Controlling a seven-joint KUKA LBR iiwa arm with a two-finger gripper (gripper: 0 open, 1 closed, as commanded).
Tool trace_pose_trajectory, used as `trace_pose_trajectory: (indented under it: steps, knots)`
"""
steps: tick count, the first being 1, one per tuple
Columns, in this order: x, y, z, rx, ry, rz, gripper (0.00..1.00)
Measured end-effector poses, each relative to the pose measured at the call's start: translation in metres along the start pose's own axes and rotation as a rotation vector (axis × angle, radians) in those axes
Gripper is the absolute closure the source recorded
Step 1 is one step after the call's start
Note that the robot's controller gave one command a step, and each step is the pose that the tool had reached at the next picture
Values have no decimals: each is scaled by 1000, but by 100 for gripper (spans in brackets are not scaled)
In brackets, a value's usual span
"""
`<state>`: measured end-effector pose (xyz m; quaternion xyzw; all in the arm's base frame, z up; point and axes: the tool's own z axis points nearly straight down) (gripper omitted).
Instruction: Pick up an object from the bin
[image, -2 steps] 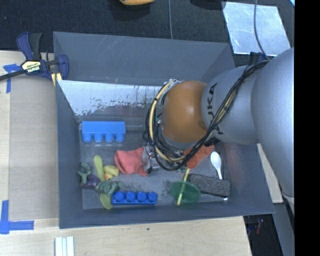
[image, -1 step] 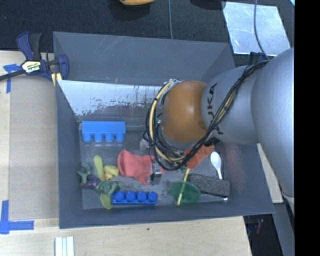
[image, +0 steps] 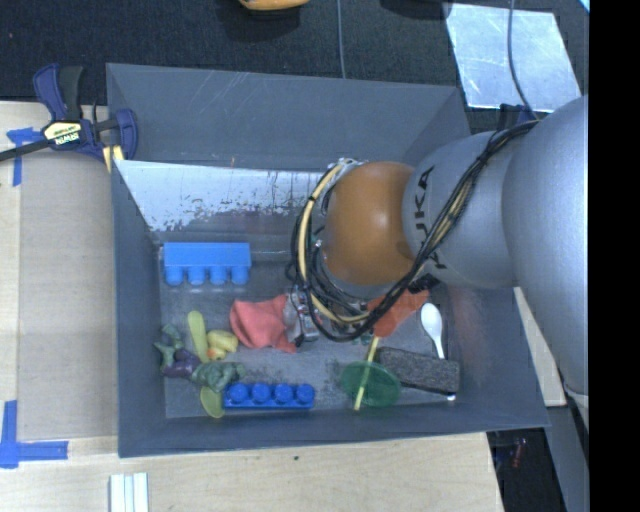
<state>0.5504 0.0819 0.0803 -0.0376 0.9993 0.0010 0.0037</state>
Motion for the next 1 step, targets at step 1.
trace_pose_trajectory:
  steps: [1]
  knots:
    - [0,0,0,0,0,0,0]
